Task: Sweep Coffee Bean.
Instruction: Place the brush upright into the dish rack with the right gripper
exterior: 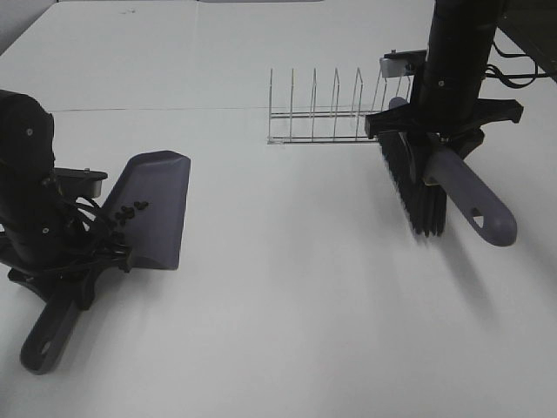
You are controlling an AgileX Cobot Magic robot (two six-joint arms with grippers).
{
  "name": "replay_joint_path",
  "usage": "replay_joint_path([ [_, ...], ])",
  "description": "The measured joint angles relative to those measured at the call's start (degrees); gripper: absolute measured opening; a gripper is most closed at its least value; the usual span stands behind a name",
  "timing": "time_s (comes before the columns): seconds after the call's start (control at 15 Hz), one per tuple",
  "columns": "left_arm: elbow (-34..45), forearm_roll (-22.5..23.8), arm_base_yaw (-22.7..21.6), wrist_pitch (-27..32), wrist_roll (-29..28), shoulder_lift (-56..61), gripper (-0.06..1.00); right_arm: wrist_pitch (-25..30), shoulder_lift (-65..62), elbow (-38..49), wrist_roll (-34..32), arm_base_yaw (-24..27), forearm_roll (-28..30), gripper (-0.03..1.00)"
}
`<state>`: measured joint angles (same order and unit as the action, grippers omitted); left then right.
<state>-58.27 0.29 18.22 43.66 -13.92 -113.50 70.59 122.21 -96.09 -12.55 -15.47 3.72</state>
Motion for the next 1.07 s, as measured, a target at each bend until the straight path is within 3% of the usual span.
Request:
replay_joint_path([
  [0.33,0.00,-0.29,0.00,0.00,0.00,0.00,0.35,-0.29,4.30,-7.62,-0.06,0.00,0.11,0.31],
  [1.07,0.00,0.00,0.00,0.00,0.06,0.00,0.35,-0.23,6.19,-9.00,-0.23,0.00,5.84,0.31],
])
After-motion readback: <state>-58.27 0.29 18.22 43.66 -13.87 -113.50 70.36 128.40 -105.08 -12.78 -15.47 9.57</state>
